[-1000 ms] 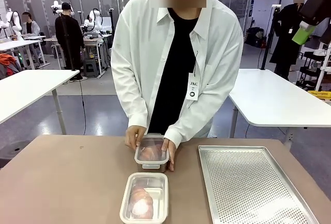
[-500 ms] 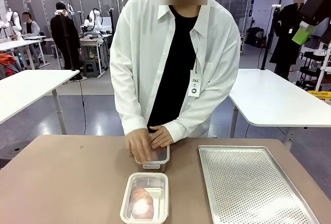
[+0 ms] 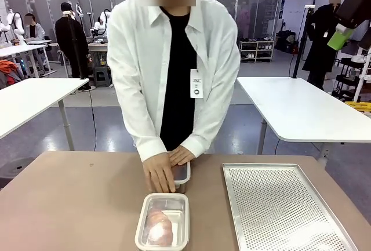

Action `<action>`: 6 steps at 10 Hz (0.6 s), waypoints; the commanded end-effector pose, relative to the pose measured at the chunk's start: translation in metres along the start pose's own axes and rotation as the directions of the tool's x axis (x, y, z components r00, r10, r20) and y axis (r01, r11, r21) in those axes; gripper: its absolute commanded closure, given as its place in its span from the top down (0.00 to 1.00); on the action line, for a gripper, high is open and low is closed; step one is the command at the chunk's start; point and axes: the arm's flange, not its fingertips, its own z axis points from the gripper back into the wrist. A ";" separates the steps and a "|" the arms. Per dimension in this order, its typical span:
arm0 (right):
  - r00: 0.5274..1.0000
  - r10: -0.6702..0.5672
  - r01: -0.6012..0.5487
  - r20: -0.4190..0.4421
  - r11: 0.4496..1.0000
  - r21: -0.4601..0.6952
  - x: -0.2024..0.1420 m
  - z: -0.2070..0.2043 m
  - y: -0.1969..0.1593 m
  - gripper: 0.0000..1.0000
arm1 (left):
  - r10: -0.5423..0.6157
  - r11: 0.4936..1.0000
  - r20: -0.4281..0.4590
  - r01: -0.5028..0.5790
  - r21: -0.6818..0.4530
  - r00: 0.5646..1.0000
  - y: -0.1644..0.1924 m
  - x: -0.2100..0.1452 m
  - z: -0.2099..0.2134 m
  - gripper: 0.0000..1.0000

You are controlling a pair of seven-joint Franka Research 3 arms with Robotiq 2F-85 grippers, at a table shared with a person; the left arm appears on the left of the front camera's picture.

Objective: Place the bread into the airtight container.
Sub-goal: Pick up a Butter Roll and place it into an empty Airtight Container.

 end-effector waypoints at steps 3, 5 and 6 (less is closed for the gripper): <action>1.000 -0.001 0.001 -0.004 1.000 0.008 0.001 0.001 0.000 0.96 | -0.008 1.000 0.002 0.009 -0.007 1.000 -0.001 0.000 0.000 1.00; 1.000 -0.001 0.001 -0.004 1.000 0.008 0.001 0.001 0.000 0.96 | -0.008 1.000 0.002 0.009 -0.007 1.000 -0.001 0.000 0.000 1.00; 1.000 -0.001 0.001 -0.004 1.000 0.008 0.001 0.001 0.000 0.96 | -0.008 1.000 0.002 0.009 -0.007 1.000 -0.001 0.000 0.000 1.00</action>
